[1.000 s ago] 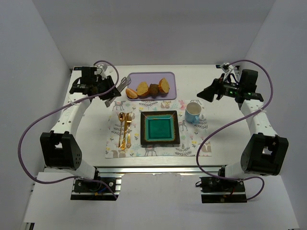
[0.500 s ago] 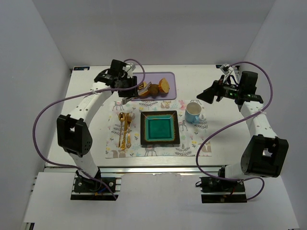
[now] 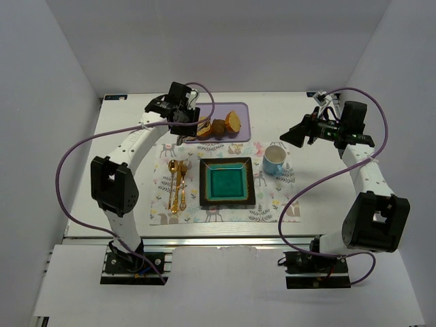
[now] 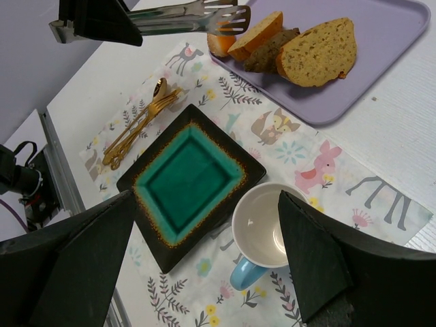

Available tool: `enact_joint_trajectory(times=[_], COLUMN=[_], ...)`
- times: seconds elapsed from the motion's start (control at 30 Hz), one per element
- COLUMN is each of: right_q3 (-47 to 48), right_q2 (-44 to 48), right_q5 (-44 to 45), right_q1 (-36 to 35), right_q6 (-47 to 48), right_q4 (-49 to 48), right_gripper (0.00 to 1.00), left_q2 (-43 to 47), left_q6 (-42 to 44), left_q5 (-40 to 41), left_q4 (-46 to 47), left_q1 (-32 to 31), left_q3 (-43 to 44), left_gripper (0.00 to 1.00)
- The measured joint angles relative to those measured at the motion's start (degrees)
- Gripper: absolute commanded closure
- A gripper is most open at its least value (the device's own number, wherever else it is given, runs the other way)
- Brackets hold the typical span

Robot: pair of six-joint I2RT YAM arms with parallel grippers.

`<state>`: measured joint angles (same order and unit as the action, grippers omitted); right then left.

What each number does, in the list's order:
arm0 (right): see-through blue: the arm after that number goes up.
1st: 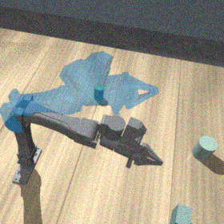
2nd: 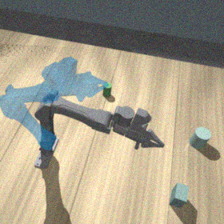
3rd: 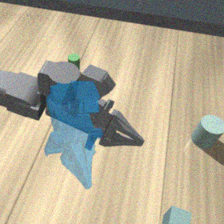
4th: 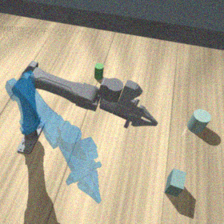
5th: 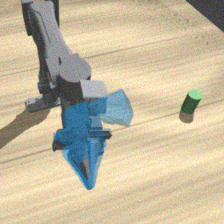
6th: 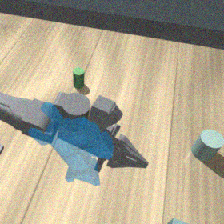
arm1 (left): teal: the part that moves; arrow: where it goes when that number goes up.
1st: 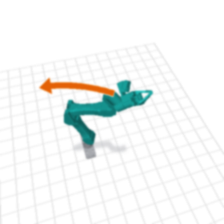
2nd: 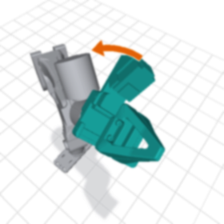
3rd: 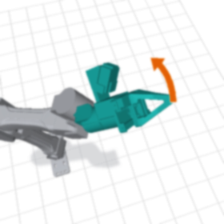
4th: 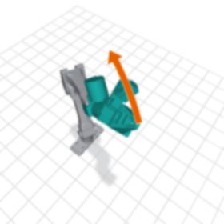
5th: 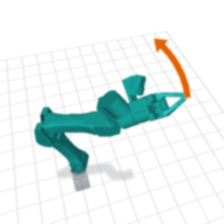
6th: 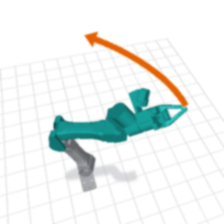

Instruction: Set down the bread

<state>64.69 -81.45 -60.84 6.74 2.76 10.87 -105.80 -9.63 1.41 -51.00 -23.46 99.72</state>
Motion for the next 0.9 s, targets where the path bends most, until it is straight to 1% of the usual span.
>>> enact_joint_trajectory(times=[0.47, 0.77, 0.9], right_q3=[0.00, -0.09, -0.52], right_q2=[0.00, 0.00, 0.00], right_q5=[-0.42, -0.63, -0.70], right_q1=[0.00, 0.00, 0.00], right_q6=[-0.02, -0.02, -0.02], right_q4=[0.02, 0.02, 0.02], right_gripper=[0.11, 0.11, 0.11], left_q2=[-5.20, -6.23, -6.32], left_q6=[-0.28, -0.98, -1.01], left_q5=[0.79, 0.76, 1.16], left_q4=[0.46, 0.44, 0.13], left_q1=[-0.57, -1.42, -1.51], left_q3=[2.56, 2.86, 3.26], left_gripper=[0.45, 0.46, 0.51])
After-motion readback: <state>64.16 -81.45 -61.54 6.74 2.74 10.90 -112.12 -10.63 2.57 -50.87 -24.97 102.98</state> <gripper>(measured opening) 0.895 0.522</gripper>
